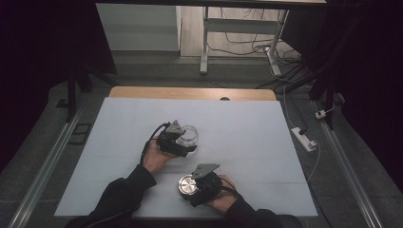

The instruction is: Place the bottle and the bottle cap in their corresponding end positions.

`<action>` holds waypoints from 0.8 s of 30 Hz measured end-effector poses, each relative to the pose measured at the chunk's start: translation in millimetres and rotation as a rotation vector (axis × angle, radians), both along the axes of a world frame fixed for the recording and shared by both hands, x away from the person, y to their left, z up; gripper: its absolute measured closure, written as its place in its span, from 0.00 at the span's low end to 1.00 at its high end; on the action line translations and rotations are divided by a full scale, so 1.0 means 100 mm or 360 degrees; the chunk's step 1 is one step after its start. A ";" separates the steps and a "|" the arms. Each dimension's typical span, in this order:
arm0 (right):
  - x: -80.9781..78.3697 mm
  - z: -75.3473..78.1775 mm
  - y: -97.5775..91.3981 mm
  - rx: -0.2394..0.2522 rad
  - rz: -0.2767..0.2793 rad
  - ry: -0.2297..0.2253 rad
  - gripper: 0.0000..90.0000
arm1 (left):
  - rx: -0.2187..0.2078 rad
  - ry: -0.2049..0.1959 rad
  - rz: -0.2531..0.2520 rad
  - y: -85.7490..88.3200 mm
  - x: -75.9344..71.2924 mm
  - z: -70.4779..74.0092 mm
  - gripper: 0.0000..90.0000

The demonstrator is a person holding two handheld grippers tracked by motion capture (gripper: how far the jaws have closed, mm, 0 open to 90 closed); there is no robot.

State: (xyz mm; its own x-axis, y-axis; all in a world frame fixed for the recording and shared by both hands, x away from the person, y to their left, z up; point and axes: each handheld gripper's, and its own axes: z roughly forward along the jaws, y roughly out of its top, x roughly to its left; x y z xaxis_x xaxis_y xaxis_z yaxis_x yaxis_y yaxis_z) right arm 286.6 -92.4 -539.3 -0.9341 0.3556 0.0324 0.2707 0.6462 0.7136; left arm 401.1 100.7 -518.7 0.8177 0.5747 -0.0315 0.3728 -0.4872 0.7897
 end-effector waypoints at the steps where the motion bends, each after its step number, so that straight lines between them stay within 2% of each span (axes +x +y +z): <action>1: 0.01 0.00 0.00 0.0003 -0.0008 0.0007 0.14 | -0.0001 0.0002 -0.0003 0.00 0.00 0.00 0.17; 8: 0.02 0.04 -0.02 0.0049 -0.0040 0.0017 0.11 | -0.0052 0.0021 -0.0005 0.05 0.02 0.03 0.11; 20: 0.01 0.14 -0.06 0.0113 -0.0058 0.0004 0.08 | -0.0054 0.0071 0.0019 0.09 0.00 0.08 0.06; 24: 0.00 0.18 -0.07 0.0127 -0.0058 -0.0004 0.08 | -0.0098 0.0083 0.0013 0.12 -0.01 0.12 0.05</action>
State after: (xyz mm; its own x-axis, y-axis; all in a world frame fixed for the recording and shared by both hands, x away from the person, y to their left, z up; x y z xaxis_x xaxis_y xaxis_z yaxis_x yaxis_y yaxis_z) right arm 286.6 -99.6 -521.3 -0.9208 0.3855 0.0599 0.2911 0.5768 0.7632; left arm 399.7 112.4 -506.8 0.8094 0.5769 -0.1096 0.4180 -0.4350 0.7975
